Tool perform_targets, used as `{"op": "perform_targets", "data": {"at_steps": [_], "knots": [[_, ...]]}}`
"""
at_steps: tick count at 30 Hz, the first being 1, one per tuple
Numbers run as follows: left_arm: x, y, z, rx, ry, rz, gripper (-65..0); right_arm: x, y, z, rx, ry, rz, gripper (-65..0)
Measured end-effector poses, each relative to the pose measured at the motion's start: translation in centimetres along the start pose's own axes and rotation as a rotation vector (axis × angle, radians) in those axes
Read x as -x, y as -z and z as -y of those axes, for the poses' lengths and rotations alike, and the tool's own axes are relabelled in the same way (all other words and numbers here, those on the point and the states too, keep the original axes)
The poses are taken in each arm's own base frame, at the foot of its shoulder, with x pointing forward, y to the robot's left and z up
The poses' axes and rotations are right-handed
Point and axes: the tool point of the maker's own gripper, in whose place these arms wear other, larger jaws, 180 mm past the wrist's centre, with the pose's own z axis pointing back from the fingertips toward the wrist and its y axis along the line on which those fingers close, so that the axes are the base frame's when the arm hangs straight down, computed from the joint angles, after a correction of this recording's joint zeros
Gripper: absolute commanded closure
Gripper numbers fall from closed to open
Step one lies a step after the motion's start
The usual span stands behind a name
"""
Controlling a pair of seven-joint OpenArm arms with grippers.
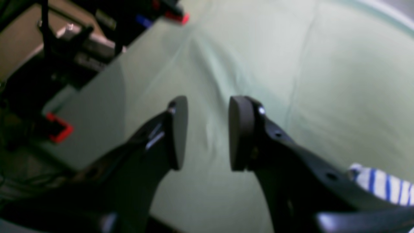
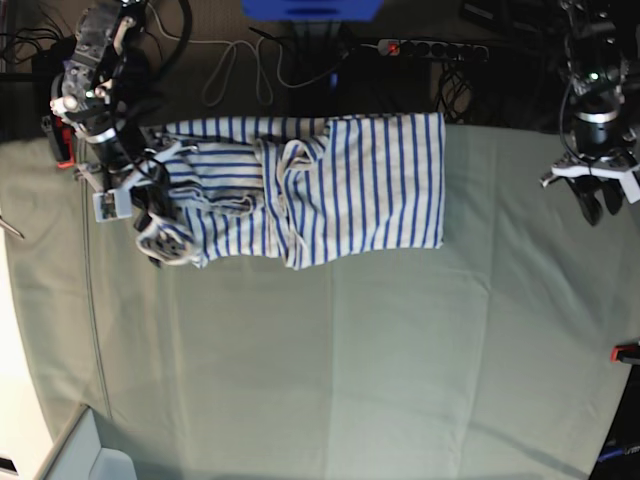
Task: Layout the t-shirt on the table in an organized manner, then fold the t-shirt properly
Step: 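Lift the strip end with the right gripper and fold it over the middle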
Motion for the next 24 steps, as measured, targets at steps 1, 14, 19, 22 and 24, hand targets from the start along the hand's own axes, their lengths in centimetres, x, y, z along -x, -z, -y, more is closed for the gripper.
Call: {"op": "perform_targets", "data": {"at_steps": [1,14,19,22,24], "knots": [[0.2,0.0,-0.4,-0.009,-0.002,-0.005,-20.8,-0.8,-0.3,-1.0,-0.015,-0.023,0.015,0.0],[1.4,-1.1,-3.2,-0.069,0.027,-0.041,-20.8,-5.8,-2.0,-15.4,-0.362,-0.201,0.110,0.0],[2.1,-1.7,-3.5,-0.075,0.033,-0.064,-20.8,-8.3,-0.4,-17.6,-0.413,-0.295,0.104,0.0],[2.5,-2.2,-3.8,-0.077,0.037,-0.076,-20.8,-8.9,0.2,-19.6,-0.470,-0.331,0.096,0.0],[3.0,-2.6,-3.8,-0.081,0.033,-0.086,-20.8,-8.6,0.8,-20.7,-0.502,-0.354,0.077,0.0]]}}
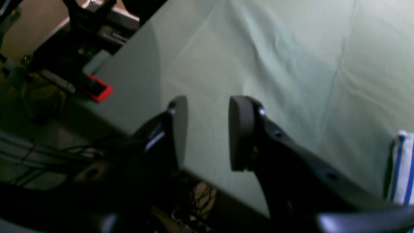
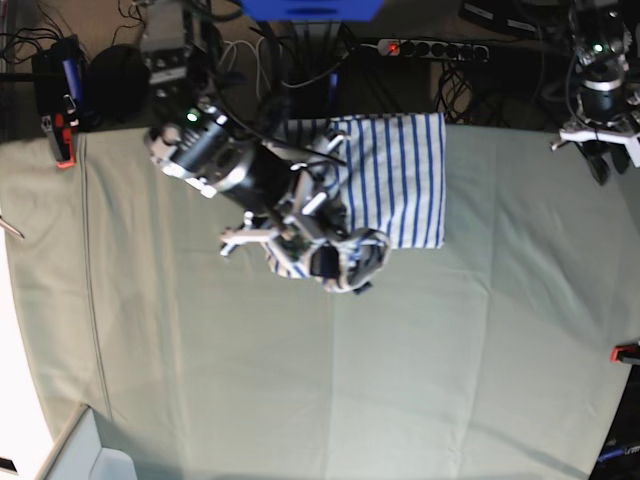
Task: Layout the t-shirt on the table in an organized manner, then fold the t-shirt properly
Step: 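Lift the strip end with the right gripper and fold it over the middle, then tuck and press the folded shirt bundle with the right gripper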
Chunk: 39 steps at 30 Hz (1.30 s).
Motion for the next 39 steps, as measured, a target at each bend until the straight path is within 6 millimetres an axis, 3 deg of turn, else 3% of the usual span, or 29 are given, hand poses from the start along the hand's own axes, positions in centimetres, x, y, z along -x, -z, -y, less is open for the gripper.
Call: {"op": "perform_targets", "data": {"at_steps": [5,12,17,21,28,30,33,34,36,39], "knots": [[0.3,-0.2,-0.1,-0.002,0.000,-0.009,-20.8,-0.3,2.4,-3.4,-0.126,-0.054,-0.014,0.0],[0.3,-0.9,-2.5,-0.067,-0.018,-0.003,-20.8,-0.9,5.3,-7.9,-0.288,-0.137,-0.022,0.0],[0.0,-1.5,-2.5,-0.008,-0.033,0.014,-20.8,-0.1,7.0,-7.9,-0.308,-0.128,-0.065,0.0],[0.2,-1.9,-2.7,0.004,-0.037,0.015,-20.8,-0.8,7.5,-7.6,-0.306,-0.138,-0.056,-1.2],[-0.1,-1.7,-2.4,0.009,-0.042,0.027,-20.8,-0.7,7.6,-7.7,-0.313,-0.136,-0.058,-33.9],[-0.6,-1.3,-2.1,0.012,-0.049,0.042,-20.8,-1.5,7.0,-7.7,-0.300,-0.147,-0.037,-39.1],[-0.8,-1.1,-1.7,0.023,-0.053,0.051,-20.8,-4.7,5.1,-7.9,-0.273,-0.157,0.070,-41.5],[-0.8,-1.1,-1.8,0.022,-0.053,0.050,-20.8,-5.7,4.5,-7.5,-0.258,-0.156,0.105,-41.4],[-0.6,-1.2,-1.9,0.017,-0.050,0.044,-20.8,-6.3,3.6,-4.5,-0.179,-0.111,0.141,-41.3],[-0.9,-1.0,-1.8,0.017,-0.053,0.052,-20.8,-2.4,2.6,1.4,-0.024,-0.081,0.018,-40.3]]}}
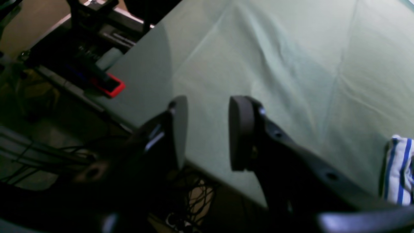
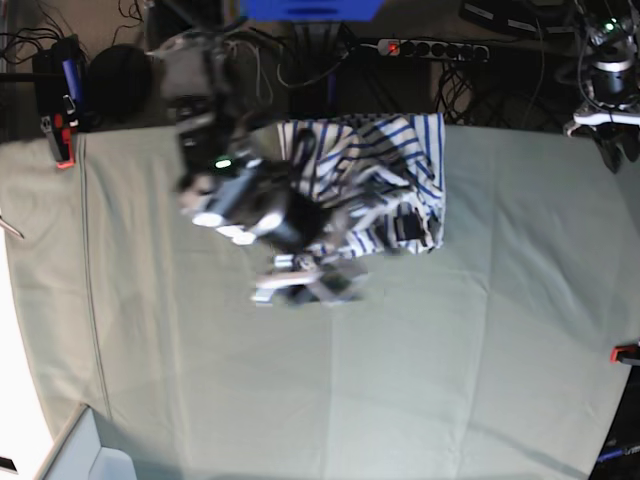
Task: Layout the t-shirt on the table in an organized manner, then fold the t-shirt properly
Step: 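Tuck and press the folded shirt bundle with the right gripper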
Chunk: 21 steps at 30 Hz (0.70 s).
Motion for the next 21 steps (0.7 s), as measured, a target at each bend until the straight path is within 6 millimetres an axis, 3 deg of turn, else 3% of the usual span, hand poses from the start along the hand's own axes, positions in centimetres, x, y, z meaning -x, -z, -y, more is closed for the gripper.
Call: {"op": "perform_targets", "data": {"at_steps": [3,6,10,13,16,21], "knots": [[0.3,0.3,0.1,0.001,-0.010,-0.003,-20.8,2.2,-1.2,1.3,0.037,0.033,-0.036,-31.0],[1.0,0.3,0.1,-0.003,-0.016,-0.023,-20.8,3.6,-2.1,2.6,0.059,0.012,-0.070,-14.4],[0.4,0.7,0.1,-0.005,-0.019,-0.003,-20.8,5.7,-2.5,0.4,0.027,0.059,-0.103,0.0],[0.5,0.6,0.2,0.000,-0.018,-0.007,-20.8,7.7,-2.2,-1.1,-0.010,0.093,-0.154,0.0],[0.6,0.5,-0.1,-0.009,-0.017,-0.010,-20.8,7.9,-1.4,-2.8,-0.062,0.080,-0.159,0.0],[0.6,0.5,0.0,-0.005,-0.017,-0.009,-20.8,8.7,0.1,-9.8,-0.257,0.037,-0.202,0.0]]}}
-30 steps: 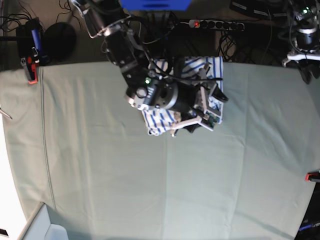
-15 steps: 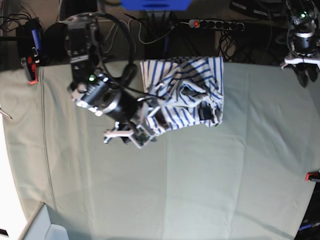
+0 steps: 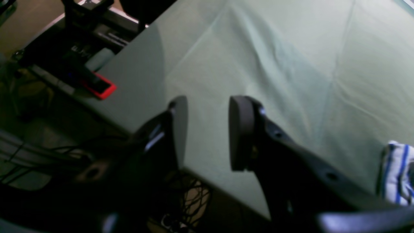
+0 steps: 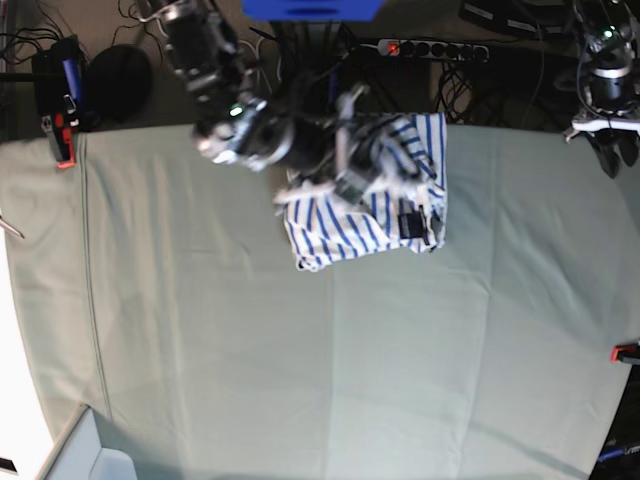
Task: Layout the t-shirt on the table in an organized manner, then fold the t-shirt properly
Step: 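Tuck and press the folded shirt bundle with the right gripper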
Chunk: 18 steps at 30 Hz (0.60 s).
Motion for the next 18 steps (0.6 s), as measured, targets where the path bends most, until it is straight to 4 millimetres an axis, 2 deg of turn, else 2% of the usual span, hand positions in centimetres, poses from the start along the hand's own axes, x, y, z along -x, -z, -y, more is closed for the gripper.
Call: {"op": "perform_targets", "data": {"at_steps": [3,5,8,11,14,18], "knots": [[0.1,-0.1,0.0,-0.001,0.000,-0.002,-20.8,-1.4,1.1,-3.9,-0.104,-0.069,0.022,0.0],[0.0,-0.1,0.0,0.001,0.000,0.000,-20.8,-2.2,1.8,-5.4,-0.150,-0.098,0.034,0.0],[0.0,-0.1,-0.1,-0.001,0.001,-0.001,-20.8,-2.2,2.2,-5.5,-0.162,-0.127,0.018,0.0],[0.0,-0.1,-0.1,-0.001,0.000,-0.001,-20.8,-2.2,1.7,-5.6,-0.157,-0.141,0.019,0.0],[0.0,-0.1,-0.1,-0.001,-0.002,-0.001,-20.8,-3.0,-0.3,-4.4,-0.117,-0.185,0.052,0.0],[-0.1,0.0,0.0,-0.001,-0.004,0.002,-20.8,-4.6,-2.4,0.7,0.030,-0.163,0.096,0.0]]}}
